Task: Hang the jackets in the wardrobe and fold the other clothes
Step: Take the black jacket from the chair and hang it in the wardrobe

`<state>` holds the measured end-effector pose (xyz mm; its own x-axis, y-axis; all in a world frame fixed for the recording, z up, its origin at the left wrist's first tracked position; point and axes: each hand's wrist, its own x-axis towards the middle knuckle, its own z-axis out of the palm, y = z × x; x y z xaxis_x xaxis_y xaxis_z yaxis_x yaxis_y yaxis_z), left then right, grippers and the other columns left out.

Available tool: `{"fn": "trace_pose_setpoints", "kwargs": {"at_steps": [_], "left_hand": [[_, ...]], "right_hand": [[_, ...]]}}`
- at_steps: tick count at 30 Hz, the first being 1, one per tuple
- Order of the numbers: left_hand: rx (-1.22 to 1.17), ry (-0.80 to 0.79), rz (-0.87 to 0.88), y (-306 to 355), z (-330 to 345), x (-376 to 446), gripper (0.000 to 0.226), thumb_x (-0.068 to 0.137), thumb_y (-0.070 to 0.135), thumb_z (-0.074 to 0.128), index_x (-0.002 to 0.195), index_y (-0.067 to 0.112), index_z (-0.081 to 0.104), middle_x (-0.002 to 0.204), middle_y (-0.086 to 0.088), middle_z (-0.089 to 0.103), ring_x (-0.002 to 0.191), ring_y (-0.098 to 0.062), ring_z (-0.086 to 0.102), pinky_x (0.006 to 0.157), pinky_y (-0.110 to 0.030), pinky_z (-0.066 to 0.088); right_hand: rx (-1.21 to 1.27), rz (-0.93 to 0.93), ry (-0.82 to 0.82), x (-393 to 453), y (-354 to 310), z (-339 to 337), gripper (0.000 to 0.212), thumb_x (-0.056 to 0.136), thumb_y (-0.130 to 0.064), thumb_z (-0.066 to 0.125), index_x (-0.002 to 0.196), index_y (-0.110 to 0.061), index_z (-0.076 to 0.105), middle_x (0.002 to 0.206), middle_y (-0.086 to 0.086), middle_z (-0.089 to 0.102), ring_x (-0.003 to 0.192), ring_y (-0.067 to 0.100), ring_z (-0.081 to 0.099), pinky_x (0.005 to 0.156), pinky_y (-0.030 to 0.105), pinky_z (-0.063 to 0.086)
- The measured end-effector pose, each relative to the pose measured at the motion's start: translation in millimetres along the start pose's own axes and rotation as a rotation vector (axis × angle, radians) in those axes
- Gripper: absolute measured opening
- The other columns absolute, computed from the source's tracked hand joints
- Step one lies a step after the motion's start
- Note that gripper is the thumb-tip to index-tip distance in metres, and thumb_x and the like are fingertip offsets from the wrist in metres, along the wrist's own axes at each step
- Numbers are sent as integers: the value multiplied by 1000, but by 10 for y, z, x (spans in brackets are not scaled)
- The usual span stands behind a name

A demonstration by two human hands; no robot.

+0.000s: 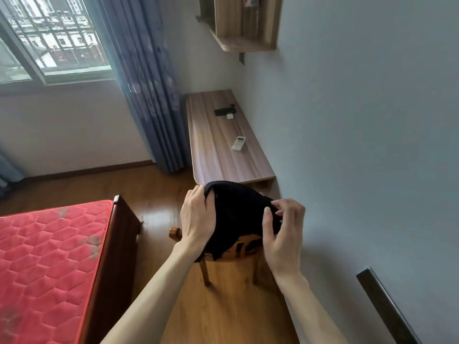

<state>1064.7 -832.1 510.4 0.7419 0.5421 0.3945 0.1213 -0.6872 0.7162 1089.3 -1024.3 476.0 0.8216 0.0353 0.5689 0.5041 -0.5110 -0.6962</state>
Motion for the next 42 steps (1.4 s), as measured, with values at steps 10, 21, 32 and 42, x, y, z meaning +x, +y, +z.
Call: {"fn": "trace_pose_setpoints", "kwargs": {"at_steps": [10, 21, 32, 42], "left_hand": [[24, -15, 85, 114, -165, 23, 22, 105, 15, 49, 98, 9, 69, 94, 2, 68, 89, -14, 56, 73, -13, 39], [-62, 25, 67, 359, -467, 73, 35, 101, 28, 43, 102, 10, 73, 96, 7, 68, 90, -12, 61, 78, -17, 46], [-39, 79, 57, 361, -757, 225, 22, 108, 14, 47, 99, 10, 67, 96, 2, 67, 93, -17, 60, 83, -39, 54], [123, 262, 96, 311, -1517, 889, 23, 109, 22, 53, 109, 6, 69, 99, -4, 51, 82, -22, 54, 73, -38, 50]], "right_hand": [[-286, -120, -254, 155, 41, 510, 47, 108, -39, 50, 153, -27, 46, 158, 4, 45, 147, 27, 41, 118, 48, 40], [-210, -352, 62, -70, 193, 715, 42, 99, -19, 68, 141, -13, 63, 120, 9, 66, 109, 28, 63, 98, 42, 53], [-109, -195, -179, 508, -168, 674, 43, 109, -38, 37, 120, -11, 69, 105, 4, 74, 92, 20, 70, 79, 16, 49], [-84, -450, 9, 1895, -1348, 374, 37, 109, -32, 39, 117, -10, 68, 106, 5, 71, 90, 21, 65, 70, 20, 37]]}}
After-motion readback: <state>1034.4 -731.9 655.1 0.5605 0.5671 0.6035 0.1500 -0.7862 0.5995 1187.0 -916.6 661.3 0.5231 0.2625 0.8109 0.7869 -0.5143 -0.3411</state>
